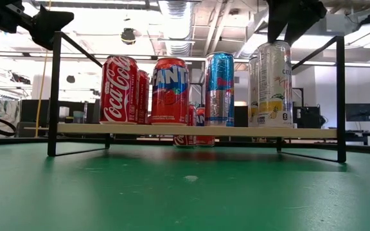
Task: Place canned beverage on shelf
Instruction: Put the top white-yellow soda can on the shelf aligned with the other white-yellow soda can
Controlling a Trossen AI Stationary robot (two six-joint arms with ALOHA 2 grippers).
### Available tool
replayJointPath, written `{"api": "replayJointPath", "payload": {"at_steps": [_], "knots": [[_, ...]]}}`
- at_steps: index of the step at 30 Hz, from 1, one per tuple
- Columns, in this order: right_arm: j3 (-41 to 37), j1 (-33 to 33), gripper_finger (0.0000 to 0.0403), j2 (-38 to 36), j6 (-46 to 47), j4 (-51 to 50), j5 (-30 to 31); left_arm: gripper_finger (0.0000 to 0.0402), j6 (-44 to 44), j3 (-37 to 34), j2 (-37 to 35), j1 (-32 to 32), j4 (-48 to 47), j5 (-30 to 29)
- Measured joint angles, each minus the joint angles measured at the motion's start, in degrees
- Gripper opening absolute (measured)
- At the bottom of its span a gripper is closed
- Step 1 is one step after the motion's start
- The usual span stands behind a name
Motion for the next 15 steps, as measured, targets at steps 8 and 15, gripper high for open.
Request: {"api": "replayJointPath", "payload": {"at_steps": [8,15], "knots": [[-0.3,-0.1,0.0336,0.0,-0.3,0.5,0.0,0.0293,0.0,0.0,0.0,0.0,0.0,0.0],[-3.1,-1.1,0.0331,0.0,-0.5,2.2,0.3,0.0293,0.0,0.0,0.0,0.0,0.0,0.0]]}}
